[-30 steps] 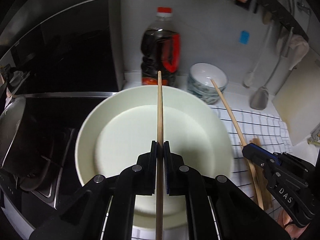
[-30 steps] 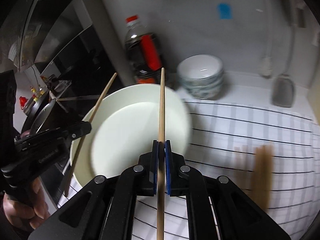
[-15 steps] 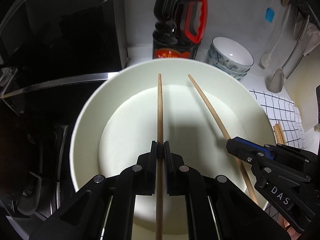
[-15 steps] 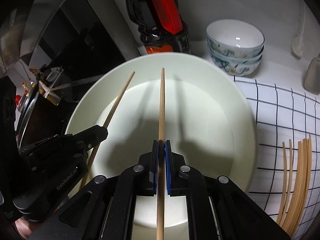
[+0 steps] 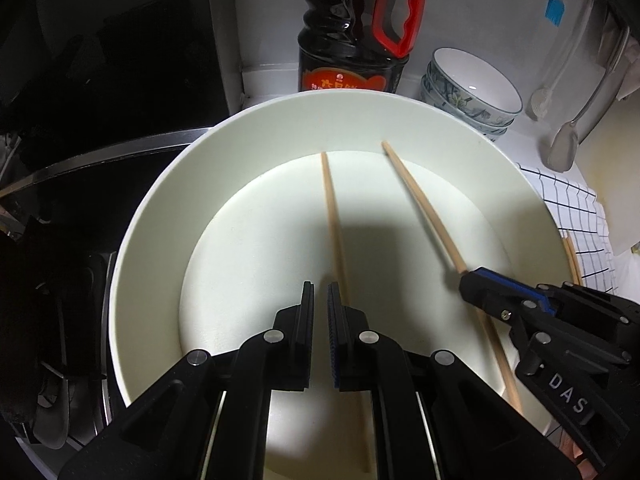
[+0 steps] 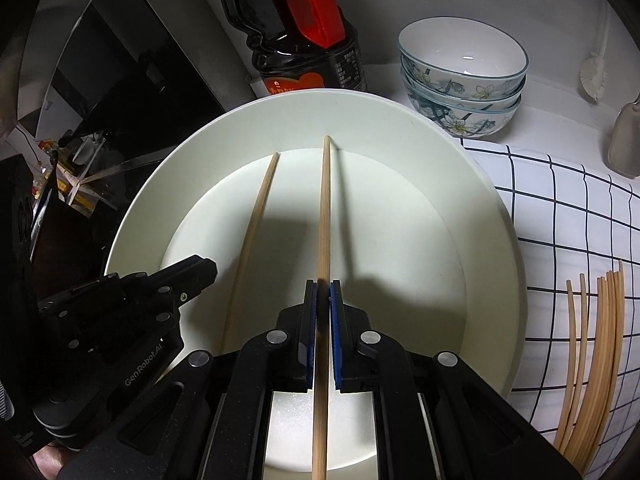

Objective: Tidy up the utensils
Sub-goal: 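Carry the chopstick into the white basin and open the right tool, then move the right tool back over the remaining chopsticks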

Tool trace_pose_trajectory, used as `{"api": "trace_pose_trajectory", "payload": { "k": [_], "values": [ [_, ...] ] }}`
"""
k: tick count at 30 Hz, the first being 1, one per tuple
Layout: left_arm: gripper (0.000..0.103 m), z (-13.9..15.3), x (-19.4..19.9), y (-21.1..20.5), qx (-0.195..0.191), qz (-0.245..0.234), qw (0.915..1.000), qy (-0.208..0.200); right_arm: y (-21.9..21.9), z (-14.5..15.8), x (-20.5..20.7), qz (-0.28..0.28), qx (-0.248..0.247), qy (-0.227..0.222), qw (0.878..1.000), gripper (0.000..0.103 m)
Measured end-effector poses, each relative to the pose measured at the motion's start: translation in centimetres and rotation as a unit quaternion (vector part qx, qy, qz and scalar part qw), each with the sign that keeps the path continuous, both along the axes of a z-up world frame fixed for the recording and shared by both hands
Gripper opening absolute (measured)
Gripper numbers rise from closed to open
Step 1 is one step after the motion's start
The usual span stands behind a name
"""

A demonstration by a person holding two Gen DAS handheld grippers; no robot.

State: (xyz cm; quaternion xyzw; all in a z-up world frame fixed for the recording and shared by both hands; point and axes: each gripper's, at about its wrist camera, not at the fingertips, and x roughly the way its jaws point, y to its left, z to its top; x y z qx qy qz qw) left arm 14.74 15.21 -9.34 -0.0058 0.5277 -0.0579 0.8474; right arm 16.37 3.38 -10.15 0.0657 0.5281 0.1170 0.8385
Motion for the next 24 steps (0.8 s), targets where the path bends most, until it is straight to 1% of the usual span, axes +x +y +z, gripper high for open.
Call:
{"api": "trace_pose_trajectory", "payload": {
  "k": [1,2,3,4,5,7,9,10,11,12,14,16,17,18,19,24],
  "values": [
    [0.016,0.0,0.0,0.1,0.000,0.002,1.0000,0.001,0.0,0.0,0.0,0.000,-0.003,-0.002,1.000,0.012],
    [0.029,0.1,0.0,0.2,0.002,0.005,1.0000,0.000,0.0,0.2,-0.1,-0.001,-0.006,-0.005,1.000,0.021],
    [0.037,0.2,-0.1,0.4,0.004,0.010,0.9999,-0.003,0.0,0.4,-0.2,-0.002,-0.008,-0.011,1.000,0.026],
    [0.052,0.4,-0.2,0.6,0.007,0.016,0.9998,-0.008,-0.1,0.5,-0.3,-0.003,-0.009,-0.013,1.000,0.026],
    [0.061,0.7,-0.4,0.8,0.008,0.021,0.9996,-0.015,-0.1,0.8,-0.4,-0.002,-0.013,-0.017,1.000,0.026],
    [0.062,1.3,-1.0,1.1,0.012,0.024,0.9993,-0.027,-0.3,1.1,-0.8,-0.002,-0.016,-0.023,1.000,0.026],
    [0.065,1.8,-1.4,1.3,0.020,0.027,0.9990,-0.031,-0.4,1.3,-1.2,-0.001,-0.017,-0.028,0.999,0.027],
    [0.069,2.0,-1.6,1.5,0.023,0.031,0.9987,-0.033,-0.4,1.4,-1.4,-0.001,-0.018,-0.029,0.999,0.028],
    [0.074,2.3,-1.9,1.7,0.024,0.035,0.9985,-0.036,-0.5,1.5,-1.5,-0.001,-0.018,-0.032,0.999,0.030],
    [0.076,2.5,-2.2,1.8,0.023,0.039,0.9983,-0.038,-0.6,1.7,-1.7,-0.001,-0.017,-0.034,0.999,0.032],
    [0.084,2.9,-2.7,2.2,0.022,0.047,0.9978,-0.041,-0.6,1.8,-2.1,0.002,-0.016,-0.038,0.999,0.033],
    [0.085,3.2,-3.1,2.2,0.021,0.048,0.9977,-0.042,-0.7,2.0,-2.5,0.003,-0.019,-0.042,0.999,0.034],
    [0.087,3.3,-3.2,2.2,0.023,0.048,0.9977,-0.042,-0.8,2.1,-2.8,0.003,-0.020,-0.046,0.999,0.037],
    [0.088,3.5,-3.5,2.0,0.028,0.047,0.9976,-0.043,-0.9,2.4,-3.1,0.002,-0.020,-0.051,0.998,0.042],
    [0.088,3.6,-3.7,1.9,0.032,0.046,0.9974,-0.045,-1.0,2.5,-3.4,0.002,-0.020,-0.055,0.998,0.044],
    [0.092,4.4,-4.8,1.7,0.035,0.054,0.9968,-0.047,-1.5,3.1,-4.4,0.002,-0.022,-0.057,0.998,0.049]
  ]
}}
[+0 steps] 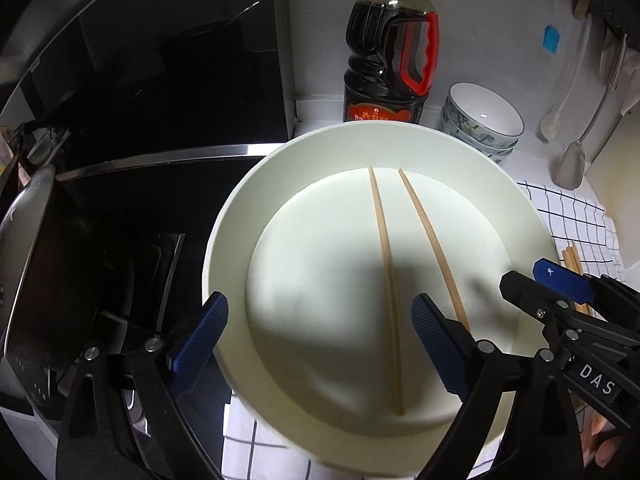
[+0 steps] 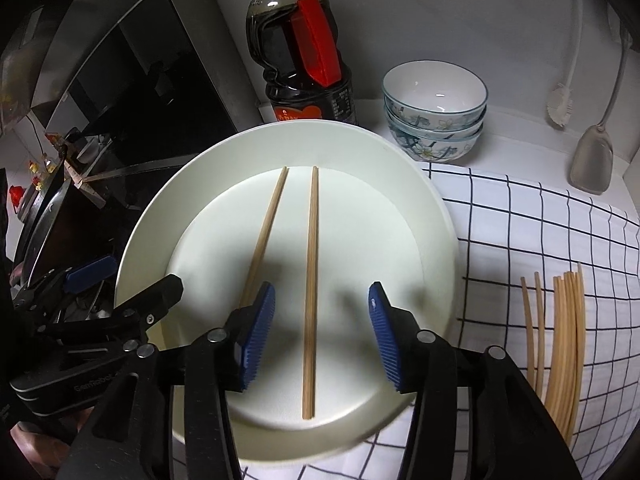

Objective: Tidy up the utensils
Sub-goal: 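Move the right tool back over the remaining chopsticks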

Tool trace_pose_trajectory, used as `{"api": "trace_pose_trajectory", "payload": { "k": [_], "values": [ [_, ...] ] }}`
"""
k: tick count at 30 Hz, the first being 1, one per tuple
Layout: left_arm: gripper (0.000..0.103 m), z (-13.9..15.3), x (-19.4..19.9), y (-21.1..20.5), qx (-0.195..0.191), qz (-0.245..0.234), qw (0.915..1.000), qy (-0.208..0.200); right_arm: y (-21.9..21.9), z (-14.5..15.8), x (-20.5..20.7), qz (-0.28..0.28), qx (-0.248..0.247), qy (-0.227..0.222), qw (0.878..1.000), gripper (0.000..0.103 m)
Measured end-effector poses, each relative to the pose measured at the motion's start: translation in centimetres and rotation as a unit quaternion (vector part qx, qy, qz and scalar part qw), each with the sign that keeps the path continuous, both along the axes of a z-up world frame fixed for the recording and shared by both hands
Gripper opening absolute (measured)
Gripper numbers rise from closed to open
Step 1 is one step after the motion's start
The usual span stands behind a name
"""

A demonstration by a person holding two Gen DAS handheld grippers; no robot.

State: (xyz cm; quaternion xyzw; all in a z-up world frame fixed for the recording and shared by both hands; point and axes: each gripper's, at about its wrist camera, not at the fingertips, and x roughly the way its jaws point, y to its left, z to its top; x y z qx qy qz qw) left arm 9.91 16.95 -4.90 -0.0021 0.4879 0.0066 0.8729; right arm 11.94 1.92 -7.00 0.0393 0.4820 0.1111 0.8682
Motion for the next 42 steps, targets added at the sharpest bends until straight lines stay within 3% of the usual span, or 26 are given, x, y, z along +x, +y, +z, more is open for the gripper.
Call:
{"api": "trace_pose_trajectory", "payload": {
  "k": [9,24,42],
  "values": [
    [0.095,1.2,-2.3,-0.9,0.007,0.009,0.9999,-0.006,-1.0,1.1,-2.3,0.004,-0.002,-0.005,1.000,0.059],
    [0.095,3.3,-4.6,-3.7,0.005,0.010,0.9997,-0.024,-5.1,3.0,-6.1,-0.008,-0.005,-0.015,1.000,0.063],
    [0.095,3.2,-6.3,-12.6,-0.008,-0.070,0.9973,-0.018,-13.9,3.0,-10.6,-0.088,-0.011,-0.020,0.996,0.064]
  ]
}}
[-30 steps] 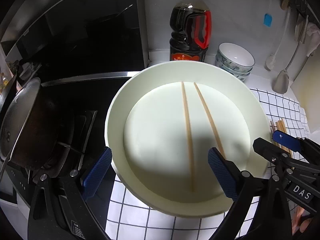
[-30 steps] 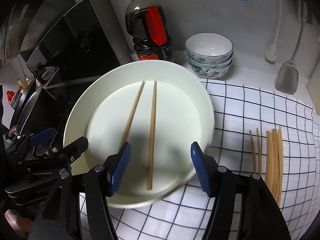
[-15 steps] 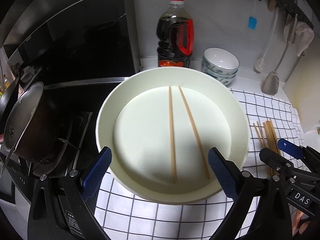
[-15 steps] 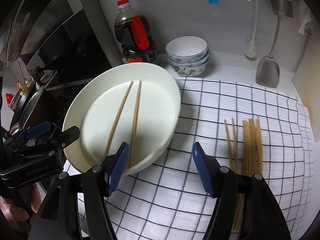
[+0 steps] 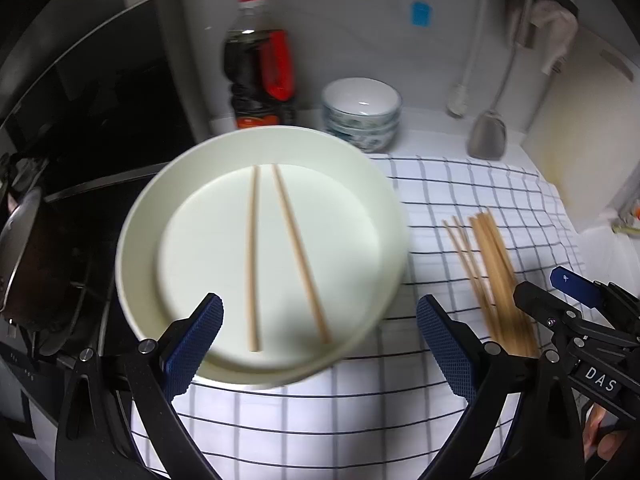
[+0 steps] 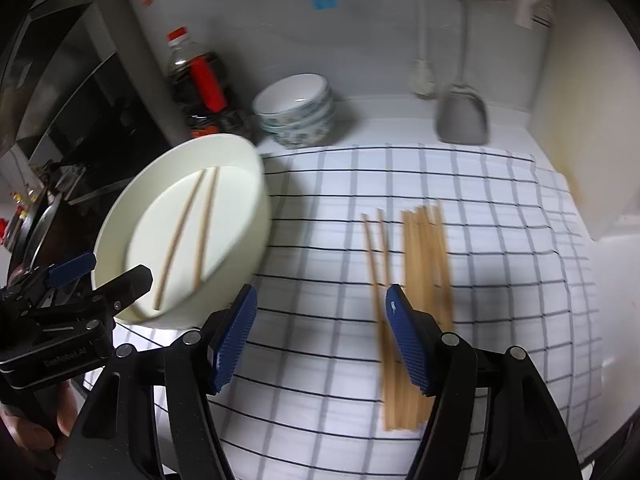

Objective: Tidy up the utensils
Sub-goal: 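Move the right tool back over the remaining chopsticks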

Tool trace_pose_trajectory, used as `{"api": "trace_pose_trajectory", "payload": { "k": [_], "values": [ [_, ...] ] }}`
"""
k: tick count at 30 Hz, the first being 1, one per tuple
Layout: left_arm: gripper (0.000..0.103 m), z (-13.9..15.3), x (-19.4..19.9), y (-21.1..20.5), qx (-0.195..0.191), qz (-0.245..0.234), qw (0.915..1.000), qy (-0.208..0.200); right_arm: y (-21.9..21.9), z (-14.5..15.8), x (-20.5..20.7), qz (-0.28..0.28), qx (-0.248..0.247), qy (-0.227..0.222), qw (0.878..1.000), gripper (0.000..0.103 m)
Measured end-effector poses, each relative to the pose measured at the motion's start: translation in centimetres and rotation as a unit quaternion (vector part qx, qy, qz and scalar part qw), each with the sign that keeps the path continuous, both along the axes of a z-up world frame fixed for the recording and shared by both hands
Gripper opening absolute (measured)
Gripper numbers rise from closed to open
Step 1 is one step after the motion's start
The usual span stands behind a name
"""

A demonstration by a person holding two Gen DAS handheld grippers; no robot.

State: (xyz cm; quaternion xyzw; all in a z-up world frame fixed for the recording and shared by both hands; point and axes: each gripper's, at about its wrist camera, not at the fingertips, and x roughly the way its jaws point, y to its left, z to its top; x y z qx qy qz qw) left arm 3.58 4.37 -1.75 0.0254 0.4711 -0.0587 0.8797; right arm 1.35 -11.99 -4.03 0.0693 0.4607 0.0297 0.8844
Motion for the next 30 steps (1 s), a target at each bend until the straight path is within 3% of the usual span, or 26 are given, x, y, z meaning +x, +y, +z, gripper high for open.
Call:
{"api": "trace_pose_trajectory", "payload": {
  "k": [13,22,30],
  "values": [
    [0.095,-2.0,-1.2,-7.3,-0.013,-0.051,0.9985,0.013,-7.2,-2.6,-2.8,-0.053,-0.010,0.020,0.998,0.064],
    [0.095,-4.1,-1.1,-10.2,-0.007,-0.049,0.9984,0.025,-10.9,-4.2,-3.3,-0.065,-0.015,0.018,0.998,0.064],
    [0.095,-6.7,-0.4,-12.3,0.004,-0.047,0.9984,0.031,-12.7,-7.5,-3.0,-0.062,-0.028,0.038,0.997,0.064]
  ]
}}
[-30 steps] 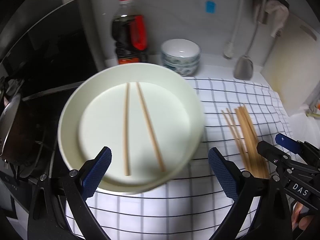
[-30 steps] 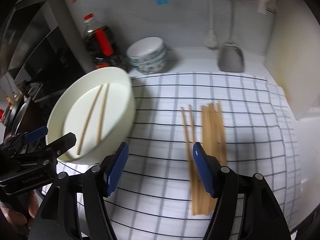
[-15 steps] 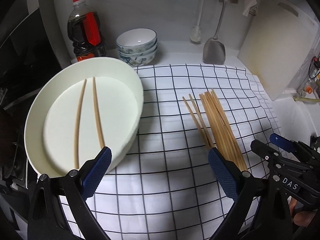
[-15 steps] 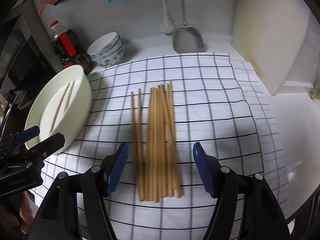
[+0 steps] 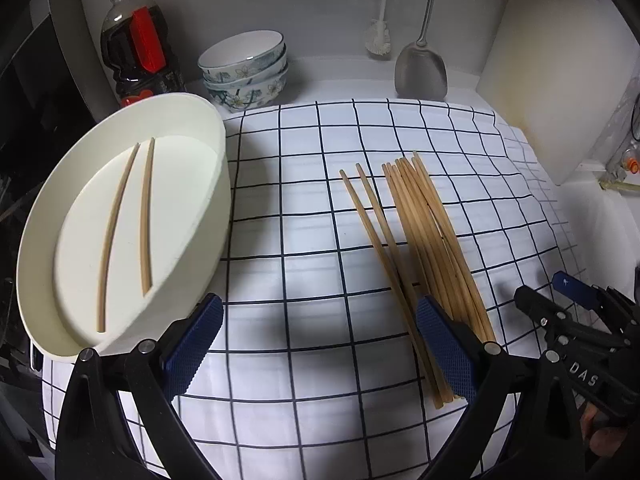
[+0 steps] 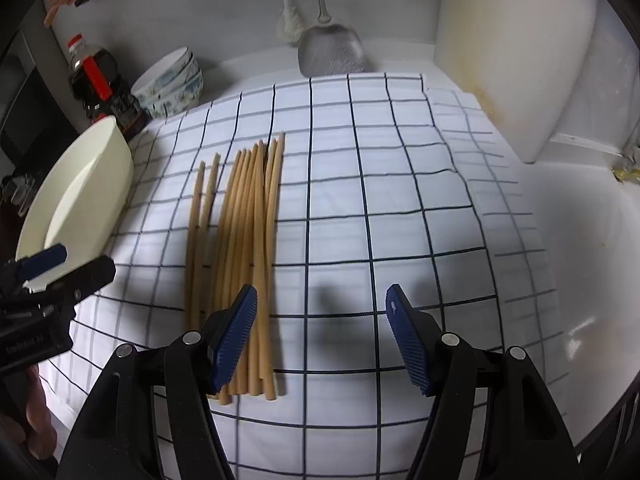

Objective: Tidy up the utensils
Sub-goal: 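Move the right tool back over the remaining chopsticks, then pinch another chopstick from the row with the right tool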

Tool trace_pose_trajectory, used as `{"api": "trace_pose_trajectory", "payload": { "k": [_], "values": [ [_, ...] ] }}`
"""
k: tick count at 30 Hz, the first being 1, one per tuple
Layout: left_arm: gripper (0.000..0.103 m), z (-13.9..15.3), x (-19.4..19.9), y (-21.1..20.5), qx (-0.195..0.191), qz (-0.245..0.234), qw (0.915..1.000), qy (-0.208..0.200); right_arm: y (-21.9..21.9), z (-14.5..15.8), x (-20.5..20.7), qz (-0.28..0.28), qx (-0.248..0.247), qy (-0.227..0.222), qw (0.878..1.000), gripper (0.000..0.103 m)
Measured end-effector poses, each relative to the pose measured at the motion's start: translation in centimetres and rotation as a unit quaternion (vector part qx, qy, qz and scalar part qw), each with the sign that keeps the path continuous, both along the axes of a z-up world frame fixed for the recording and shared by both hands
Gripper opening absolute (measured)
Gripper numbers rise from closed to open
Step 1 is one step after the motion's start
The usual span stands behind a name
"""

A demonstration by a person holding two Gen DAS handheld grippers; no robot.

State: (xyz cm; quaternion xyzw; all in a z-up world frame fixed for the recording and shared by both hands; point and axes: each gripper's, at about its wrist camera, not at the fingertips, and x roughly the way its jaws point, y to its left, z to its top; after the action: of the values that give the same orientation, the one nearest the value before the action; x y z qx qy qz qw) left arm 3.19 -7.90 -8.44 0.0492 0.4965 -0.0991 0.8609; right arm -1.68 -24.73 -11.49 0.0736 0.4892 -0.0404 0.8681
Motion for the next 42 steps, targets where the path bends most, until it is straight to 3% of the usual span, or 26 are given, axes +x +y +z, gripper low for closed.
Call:
{"api": "trace_pose_trajectory", "payload": {
  "k": [18,31,42],
  "values": [
    [0.095,-3.9,0.2,-1.5,0.017,0.022,0.9996,-0.006,1.0,-3.2,2.7,0.057,-0.005,-0.013,0.998,0.064],
    [0.095,-4.9,0.8,-2.7,0.021,0.017,0.9996,-0.001,-1.4,-3.4,2.8,0.036,-0.018,-0.013,0.999,0.064],
    [0.096,-5.6,0.6,-2.7,0.018,0.023,0.9996,0.002,-1.9,-3.6,3.1,0.049,-0.020,-0.022,0.998,0.064]
  ]
}}
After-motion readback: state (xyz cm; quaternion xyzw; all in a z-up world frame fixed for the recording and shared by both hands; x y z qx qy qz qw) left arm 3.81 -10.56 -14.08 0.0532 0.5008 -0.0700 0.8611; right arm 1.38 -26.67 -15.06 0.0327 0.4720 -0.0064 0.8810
